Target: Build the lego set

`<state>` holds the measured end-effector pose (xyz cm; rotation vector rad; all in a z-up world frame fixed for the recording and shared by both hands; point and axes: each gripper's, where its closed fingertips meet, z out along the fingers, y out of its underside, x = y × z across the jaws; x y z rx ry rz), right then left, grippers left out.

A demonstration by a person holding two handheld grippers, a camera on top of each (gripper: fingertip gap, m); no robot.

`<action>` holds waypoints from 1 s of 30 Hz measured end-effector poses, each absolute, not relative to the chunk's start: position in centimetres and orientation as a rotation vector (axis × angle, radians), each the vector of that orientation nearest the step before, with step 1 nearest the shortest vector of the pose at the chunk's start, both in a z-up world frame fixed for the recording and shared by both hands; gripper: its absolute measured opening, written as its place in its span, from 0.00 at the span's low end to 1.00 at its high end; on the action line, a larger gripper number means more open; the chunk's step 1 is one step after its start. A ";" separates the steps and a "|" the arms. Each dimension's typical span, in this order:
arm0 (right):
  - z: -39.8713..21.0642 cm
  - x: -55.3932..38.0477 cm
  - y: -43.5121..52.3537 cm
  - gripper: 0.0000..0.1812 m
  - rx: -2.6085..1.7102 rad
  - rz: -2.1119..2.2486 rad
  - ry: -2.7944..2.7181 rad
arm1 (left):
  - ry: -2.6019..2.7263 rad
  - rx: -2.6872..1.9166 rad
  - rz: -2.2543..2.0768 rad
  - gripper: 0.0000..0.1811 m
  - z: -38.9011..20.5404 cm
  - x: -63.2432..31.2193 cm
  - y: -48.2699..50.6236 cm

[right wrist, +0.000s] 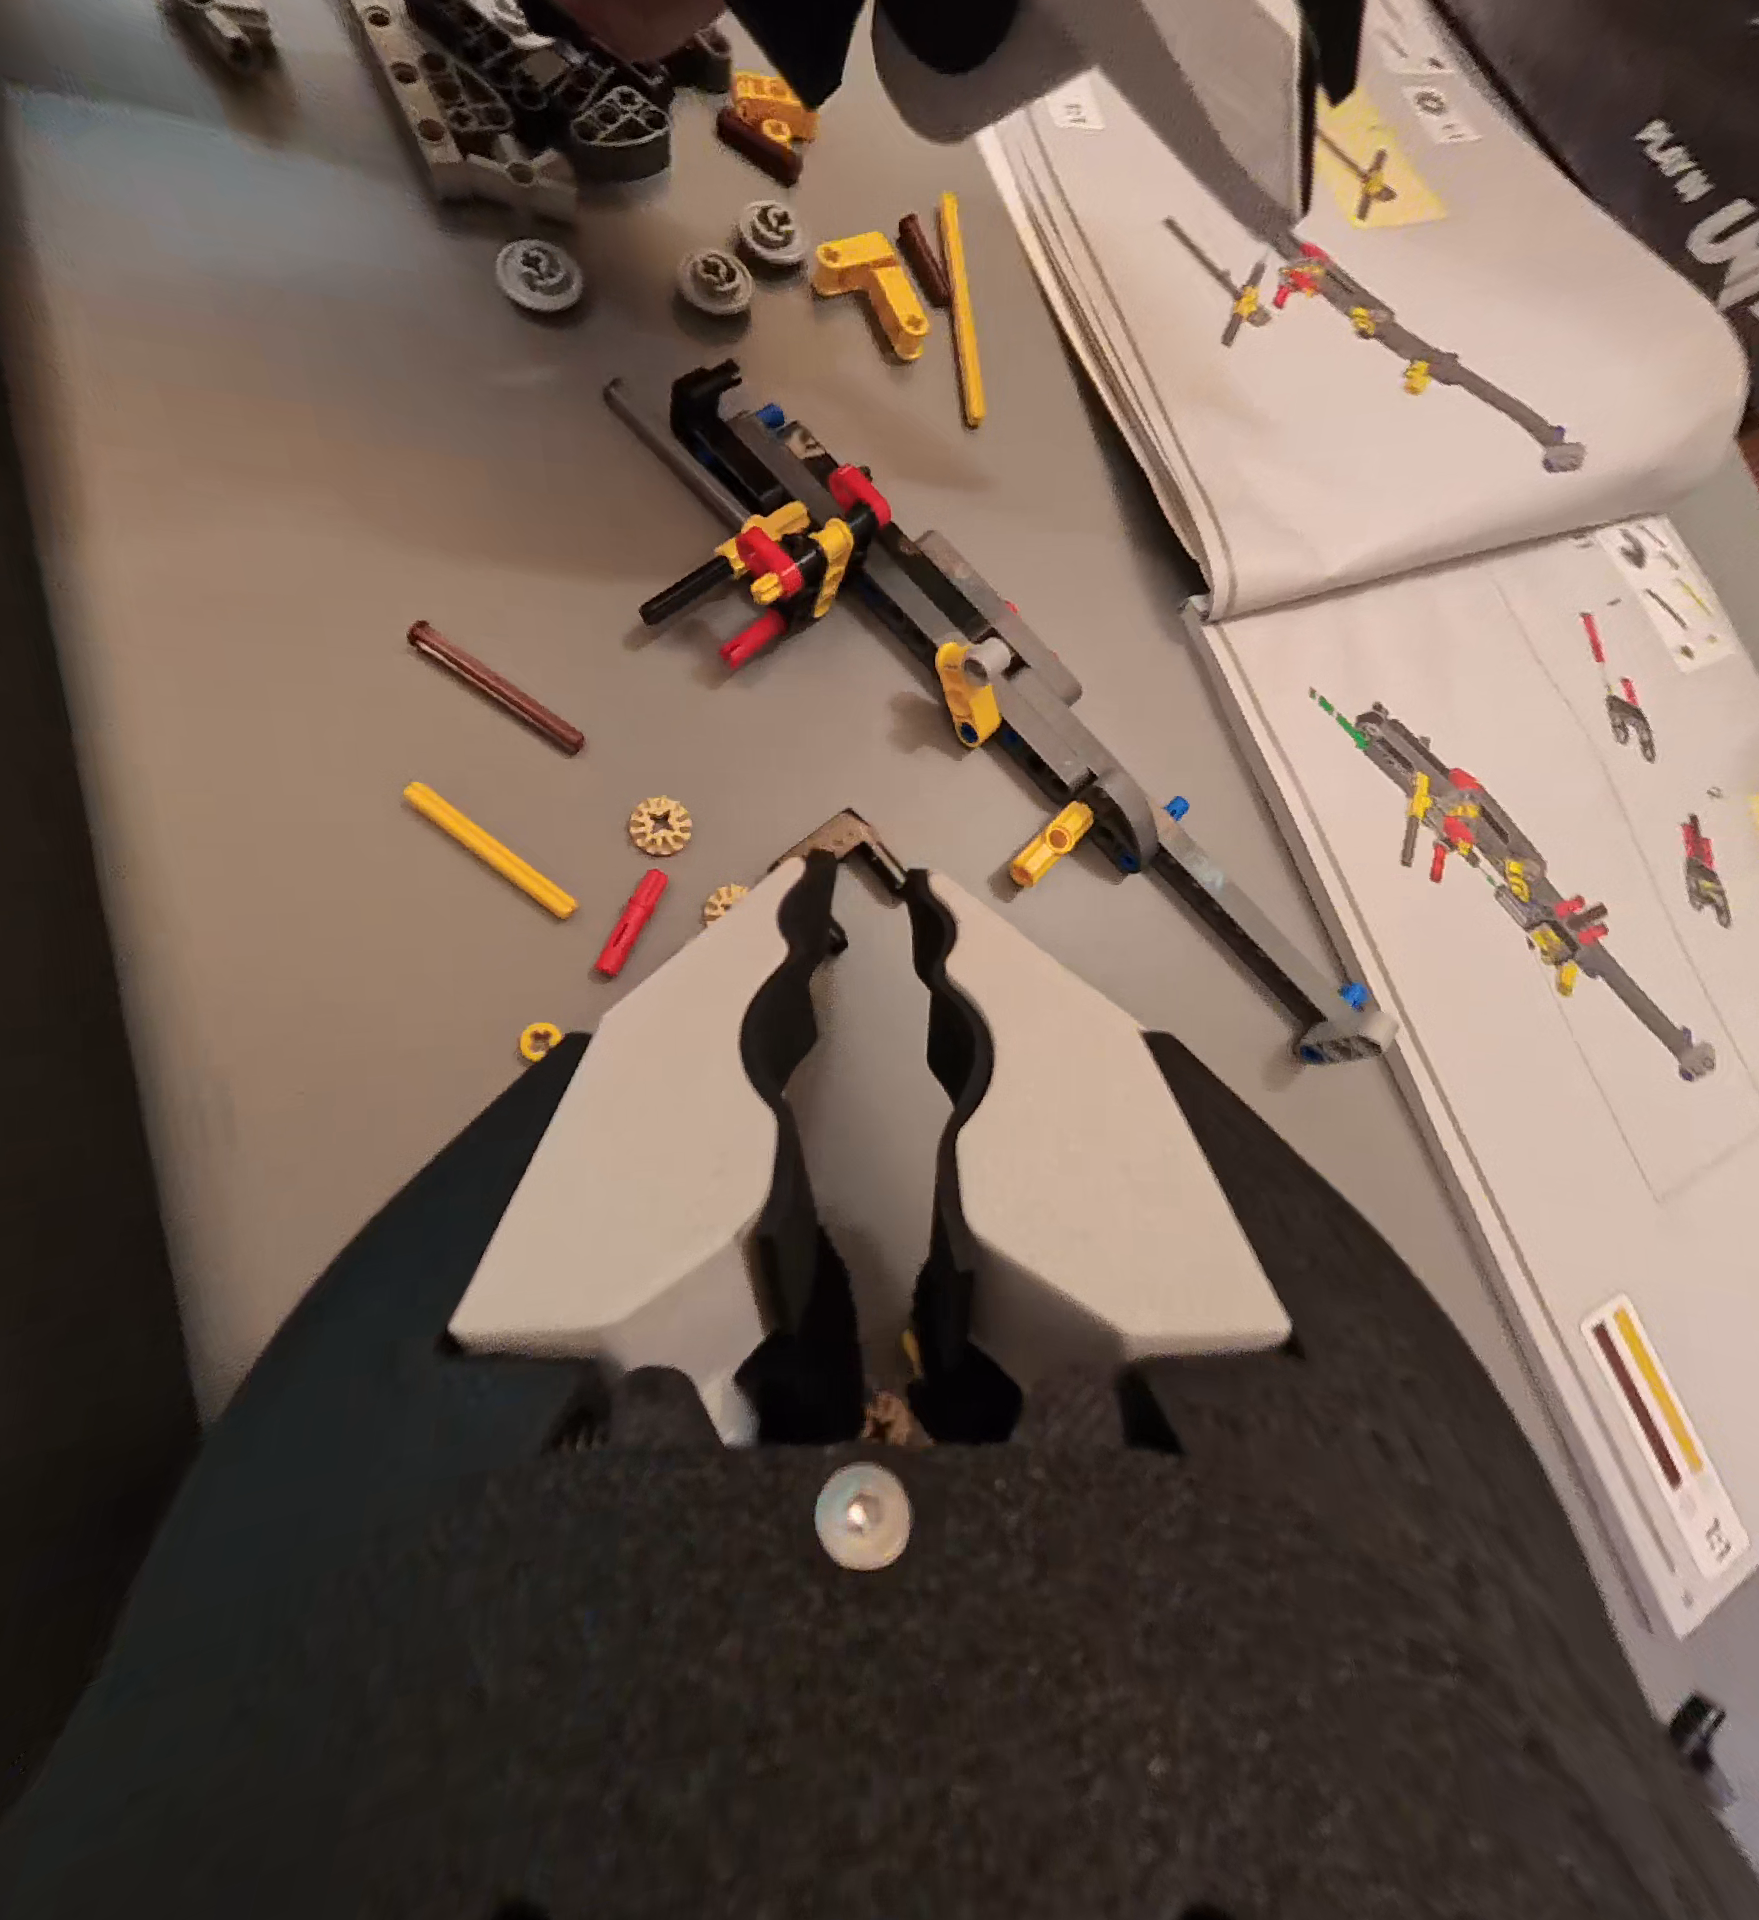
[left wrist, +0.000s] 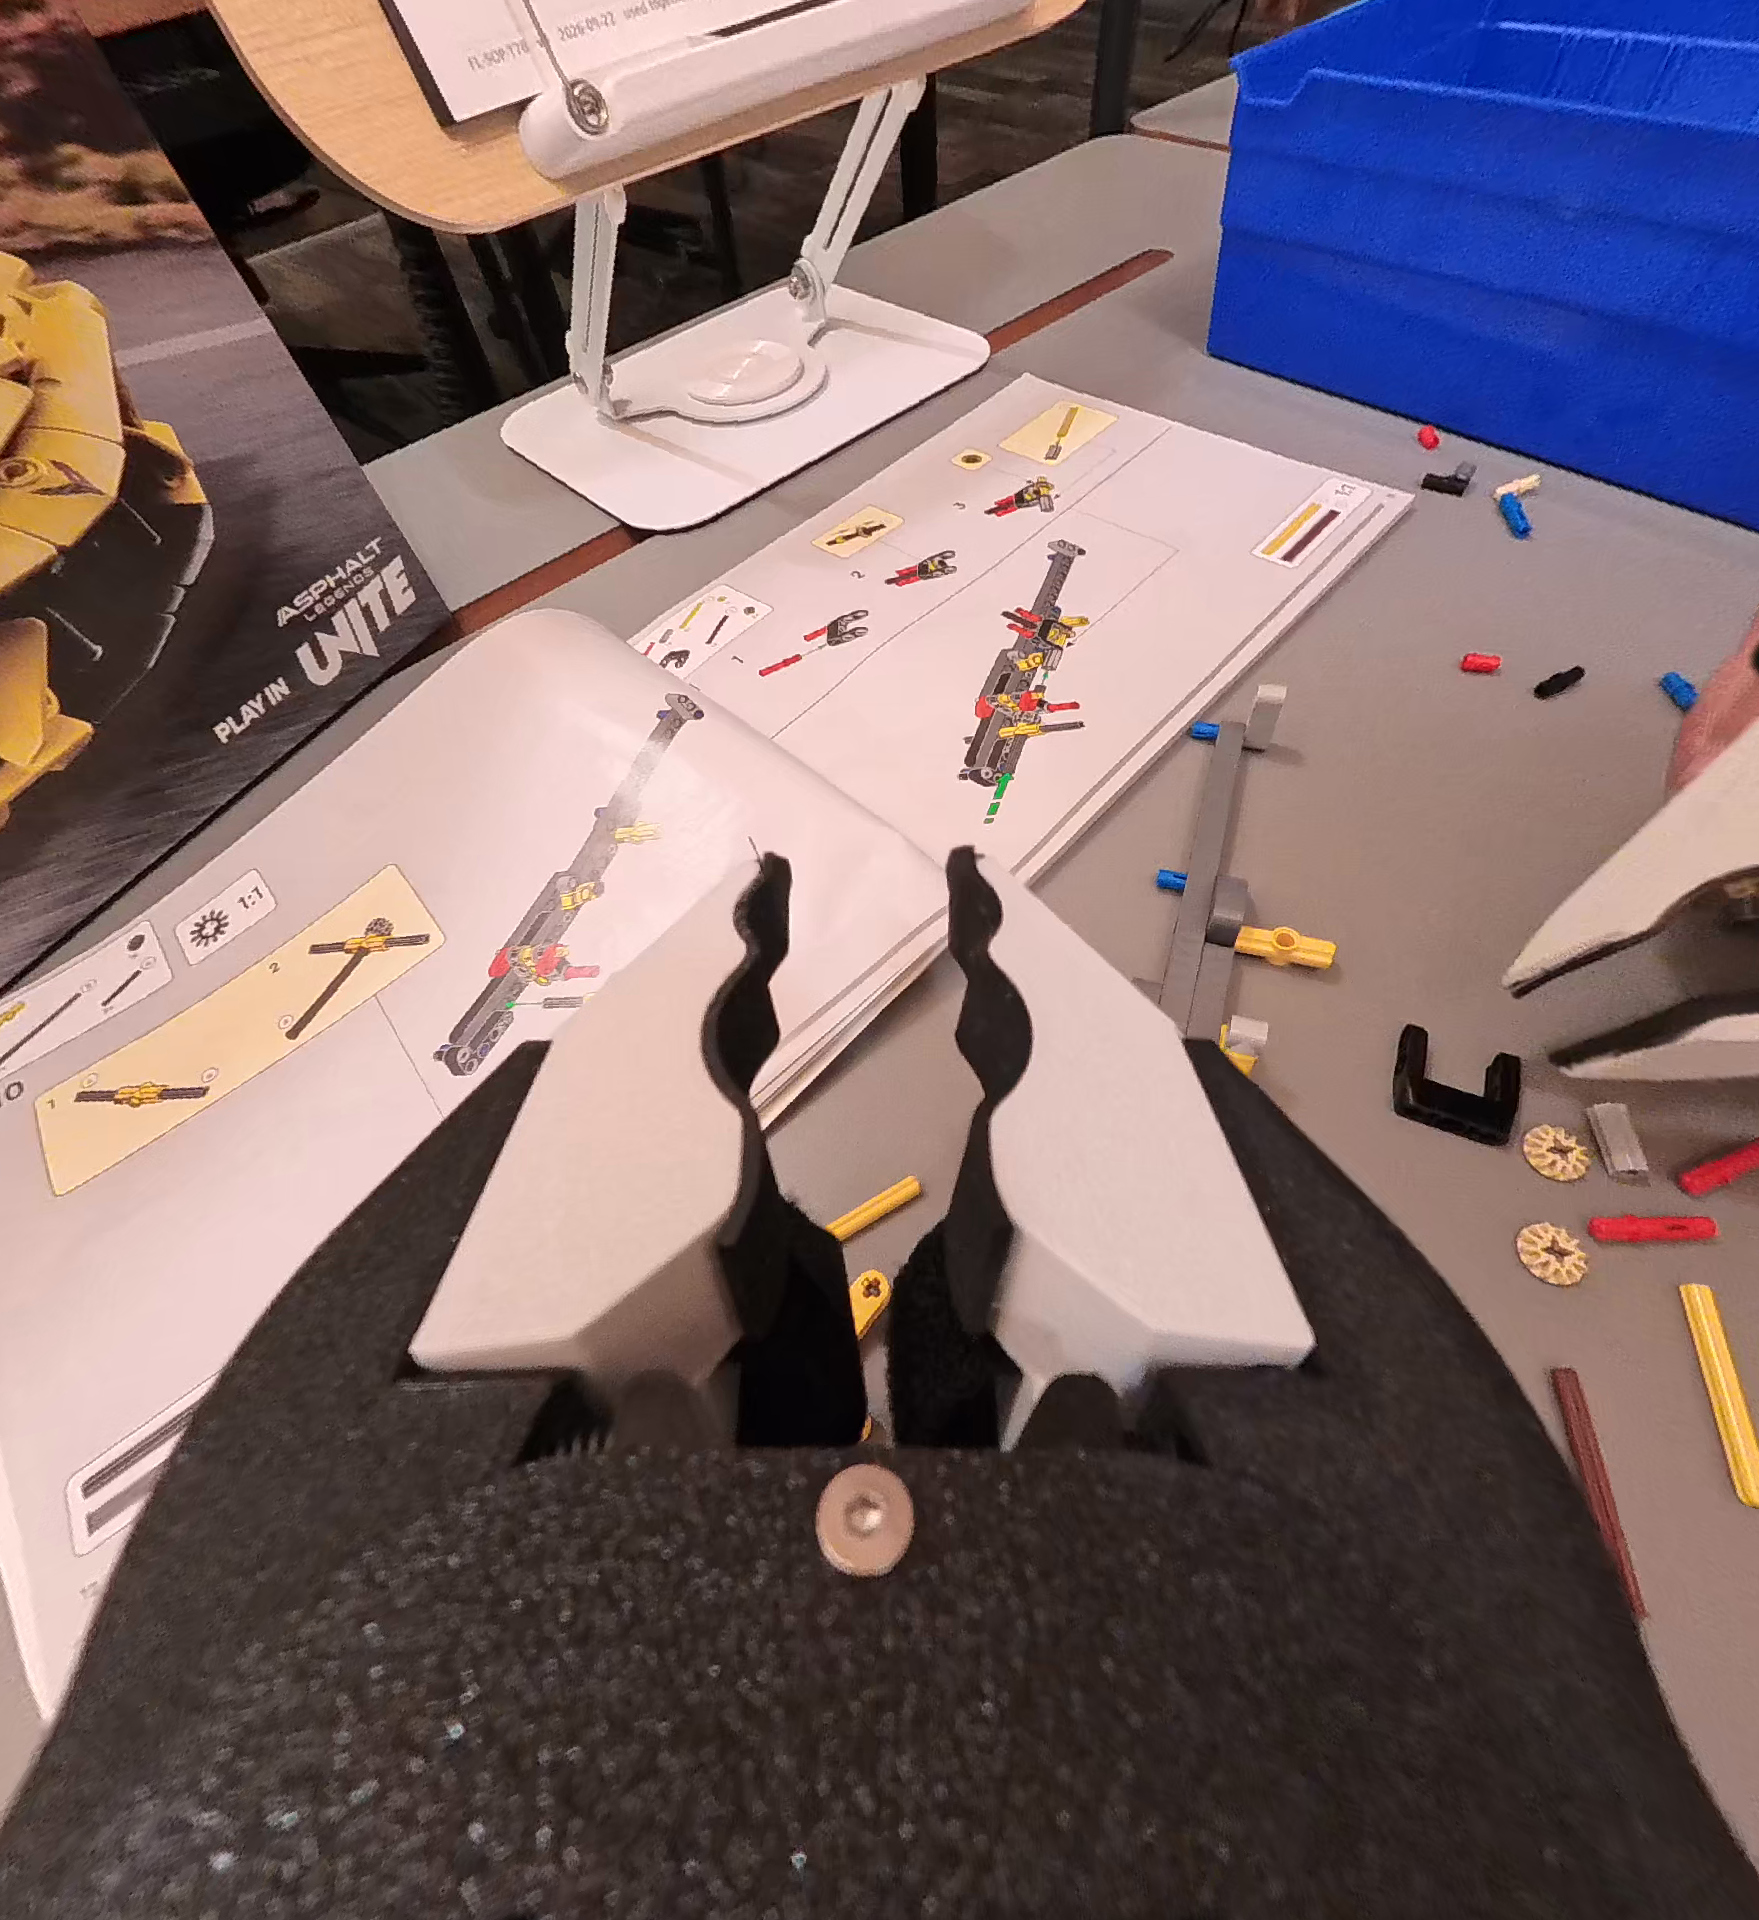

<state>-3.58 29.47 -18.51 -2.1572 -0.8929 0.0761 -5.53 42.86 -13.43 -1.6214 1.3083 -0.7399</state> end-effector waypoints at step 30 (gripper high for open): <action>-20.2 -5.0 28.8 0.05 -2.177 0.293 -1.016 | 1.379 -1.589 -0.787 0.16 -13.3 -5.1 41.2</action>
